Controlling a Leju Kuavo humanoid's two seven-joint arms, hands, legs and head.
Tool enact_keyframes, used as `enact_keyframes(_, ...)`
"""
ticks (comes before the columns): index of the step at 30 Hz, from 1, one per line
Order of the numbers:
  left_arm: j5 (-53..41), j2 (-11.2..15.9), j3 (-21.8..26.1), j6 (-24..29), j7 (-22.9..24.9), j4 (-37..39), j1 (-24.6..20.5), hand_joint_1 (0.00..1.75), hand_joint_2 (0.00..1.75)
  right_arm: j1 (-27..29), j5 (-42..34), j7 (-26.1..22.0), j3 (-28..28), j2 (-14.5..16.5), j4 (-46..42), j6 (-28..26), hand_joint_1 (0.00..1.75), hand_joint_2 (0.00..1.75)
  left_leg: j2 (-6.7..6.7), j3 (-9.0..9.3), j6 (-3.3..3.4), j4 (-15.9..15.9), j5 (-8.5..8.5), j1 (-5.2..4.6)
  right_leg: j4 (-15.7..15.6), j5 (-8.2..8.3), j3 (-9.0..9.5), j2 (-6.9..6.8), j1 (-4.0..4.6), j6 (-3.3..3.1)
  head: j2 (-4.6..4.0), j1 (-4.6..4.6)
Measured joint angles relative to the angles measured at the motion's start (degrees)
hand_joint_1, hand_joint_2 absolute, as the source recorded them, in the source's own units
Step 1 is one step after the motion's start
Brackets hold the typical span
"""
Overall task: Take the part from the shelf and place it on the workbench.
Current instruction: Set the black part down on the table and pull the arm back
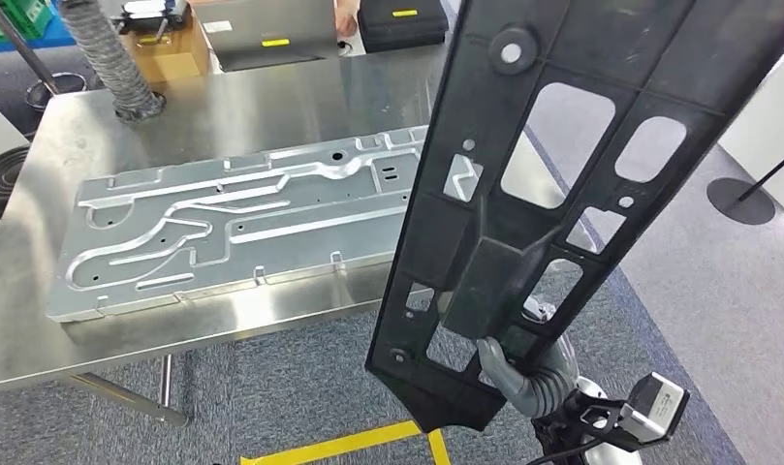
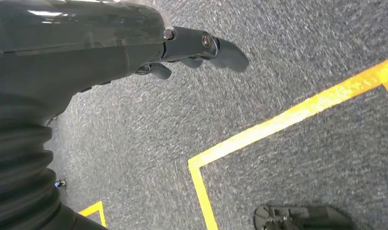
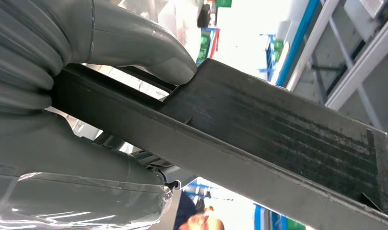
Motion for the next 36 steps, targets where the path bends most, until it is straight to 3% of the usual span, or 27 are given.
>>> enact_keyframes(2,-0.1,0.0,0.0,0.0,-0.1,0.0,-0.1,0.0,1.75,-0.2,0.0,0.1,-0.1,0.0,-0.1,0.1,1.75,1.75,0.05,-0.58,-0.54,1.8,-1.36,0.02,-0.5,-0.03,0.51,-0.06,-0.35,-0.67,0.0,-0.01)
enact_keyframes(3,-0.1,0.0,0.0,-0.1,-0.2,0.0,-0.1,0.0,1.75,-0.3,0.0,0.1,-0.1,0.1,-0.1,0.1,1.75,1.75,0.06,-1.71,-0.77,4.4,-2.79,0.07,-0.8,-0.07,0.81,-0.14,-0.51,-0.97,0.0,-0.01)
enact_keyframes(5,-0.1,0.0,0.0,-0.1,-0.5,0.0,-0.1,0.0,1.75,-0.5,-0.1,0.3,-0.1,0.1,-0.1,0.2,1.75,1.75,0.06,-5.61,-1.11,12.1,-6.08,0.25,-0.8,-0.28,1.05,-0.25,-0.45,-1.28,0.0,-0.01)
enact_keyframes(6,-0.1,0.0,0.0,-0.1,-0.7,0.0,-0.1,0.0,1.75,-0.5,-0.1,0.4,-0.1,0.2,0.0,0.2,1.75,1.75,0.07,-7.43,-1.27,15.2,-6.89,0.34,-0.8,-0.38,1.14,-0.24,-0.43,-1.32,0.0,-0.01)
enact_keyframes(7,-0.1,0.0,0.0,-0.1,-0.8,0.0,0.0,0.0,1.75,-0.5,-0.1,0.4,-0.1,0.2,0.0,0.2,1.75,1.75,0.07,-8.46,-1.38,16.6,-6.63,0.4,-0.8,-0.49,1.27,-0.22,-0.43,-1.28,0.0,-0.01)
enact_keyframes(8,-0.1,0.0,0.0,-0.1,-0.9,0.0,0.0,0.0,1.75,-0.5,-0.1,0.4,-0.1,0.2,0.0,0.2,1.75,1.75,0.08,-8.28,-1.42,15.6,-5.13,0.44,-0.8,-0.63,1.49,-0.16,-0.46,-1.17,0.0,-0.01)
enact_keyframes(10,-0.1,0.0,0.0,-0.1,-0.9,0.0,0.0,0.0,1.75,-0.4,-0.1,0.5,-0.1,0.2,-0.1,0.4,1.75,1.75,0.12,-5.28,-1.31,8.2,-0.61,0.55,-0.8,-1.02,2.11,-0.06,-0.5,-0.8,0.0,-0.01)
enact_keyframes(12,-0.2,0.0,0.0,0.2,-1.2,0.0,-0.1,0.0,1.75,-0.4,-0.1,0.5,-0.2,0.2,-0.1,0.4,1.75,1.75,0.09,-2.54,-0.89,2.0,1.71,0.46,-0.6,-1.35,2.35,0.02,-0.29,-0.26,0.0,-0.01)
enact_keyframes(15,-0.4,0.0,0.0,0.9,-1.9,0.0,0.0,0.0,1.75,-0.1,-0.2,0.4,-0.2,0.1,-0.1,0.0,1.75,1.75,-0.02,-2.05,0.2,0.5,1.77,0.29,-0.6,-1.42,2.19,0.06,-0.14,0.68,0.01,-0.01)
enact_keyframes(17,-0.5,-0.1,0.0,1.4,-2.0,0.0,0.1,0.0,1.75,0.2,-0.2,0.3,-0.2,0.1,-0.2,-0.1,1.75,1.75,0.01,-1.84,0.98,0.2,1.89,0.35,0.7,-2.36,1.77,0.01,-0.34,1.29,0.01,-0.01)
enact_keyframes(18,-0.5,-0.1,0.0,1.5,-2.1,0.0,0.0,0.0,1.75,0.2,-0.3,0.2,-0.2,0.1,-0.3,-0.2,1.75,1.75,0.05,-1.7,1.33,0.1,1.94,0.4,2.9,-3.64,0.79,-0.02,-0.41,1.54,0.0,-0.01)
enact_keyframes(20,-0.5,0.0,0.0,1.7,-2.2,0.0,0.0,0.0,1.75,0.4,-0.3,0.1,-0.2,0.1,-0.4,-0.2,1.75,1.75,0.11,-1.65,1.75,0.1,1.84,0.26,10.4,-7.15,-2.95,-0.06,-0.45,1.8,0.0,-0.01)
enact_keyframes(21,-0.5,0.0,0.0,1.7,-2.2,0.0,0.0,0.0,1.75,0.5,-0.3,0.1,-0.2,0.1,-0.4,-0.2,1.75,1.75,0.12,-1.63,1.86,0.1,1.78,0.14,14.1,-8.37,-4.95,-0.07,-0.45,1.85,0.0,-0.01)
enact_keyframes(22,-0.5,0.0,0.0,1.7,-2.3,0.0,0.0,0.0,1.75,0.6,-0.3,0.1,-0.2,0.1,-0.4,-0.2,1.75,1.75,0.11,-1.57,1.93,0.1,1.7,0.02,16.2,-8.58,-6.22,-0.07,-0.43,1.81,0.0,-0.01)
enact_keyframes(23,-0.5,0.0,0.0,1.8,-2.3,0.0,0.0,0.0,1.75,0.7,-0.3,0.1,-0.2,0.1,-0.4,-0.2,1.75,1.75,0.07,-1.44,1.99,0.1,1.61,-0.1,15.9,-7.56,-6.31,-0.07,-0.4,1.64,0.0,-0.01)
enact_keyframes(24,-0.5,0.0,0.0,1.8,-2.4,0.0,0.0,0.0,1.75,0.7,-0.4,0.1,-0.2,0.1,-0.4,-0.2,1.75,1.75,0.02,-1.23,2.0,0.1,1.5,-0.23,13.3,-5.6,-5.28,-0.07,-0.32,1.33,0.0,-0.01)
enact_keyframes(25,-0.5,0.0,0.0,1.8,-2.4,0.0,0.0,0.0,1.75,0.7,-0.4,0.1,-0.2,0.1,-0.4,-0.2,1.75,1.75,-0.02,-1.01,1.99,0.1,1.37,-0.32,9.1,-3.26,-3.38,-0.08,-0.15,0.83,0.01,-0.01)
enact_keyframes(27,-0.5,-0.2,0.1,1.9,-2.5,0.0,0.0,0.0,1.75,0.8,-0.5,0.1,-0.2,0.1,-0.5,-0.1,1.75,1.75,-0.08,-0.81,1.8,0.2,1.1,-0.49,2.0,-0.54,-0.19,-0.2,0.34,-0.12,0.01,-0.01)
enact_keyframes(30,-0.4,-0.3,0.1,1.9,-2.9,0.0,0.0,0.0,1.75,1.2,-0.6,0.0,-0.2,0.1,-0.7,-0.1,1.75,1.75,-0.03,-0.81,0.94,0.1,0.82,-0.39,-0.3,-0.31,0.66,-0.28,0.85,-0.72,0.0,-0.01)
enact_keyframes(32,-0.2,-0.3,0.2,1.9,-3.4,0.0,0.0,0.0,1.75,1.5,-0.6,-0.2,-0.2,0.1,-0.8,-0.1,1.75,1.75,0.09,-0.66,0.26,0.4,0.25,-0.45,-1.2,-0.09,1.35,-0.28,0.44,-0.99,0.0,-0.01)
enact_keyframes(34,0.0,-0.2,0.2,1.9,-3.7,0.0,0.0,0.0,1.75,1.7,-0.6,-0.4,-0.1,0.1,-0.9,-0.1,1.75,1.75,0.14,-2.35,-0.38,4.4,-2.23,-0.38,-2.1,0.09,2.15,-0.39,0.0,-1.16,0.0,-0.01)
enact_keyframes(36,0.2,-0.2,0.3,1.9,-3.8,0.0,0.0,0.0,1.75,1.9,-0.6,-0.5,0.0,0.1,-0.9,0.0,1.75,1.75,0.13,-6.01,-0.92,11.7,-5.54,-0.06,-2.2,-0.07,2.39,-0.45,-0.01,-1.34,0.0,-0.01)
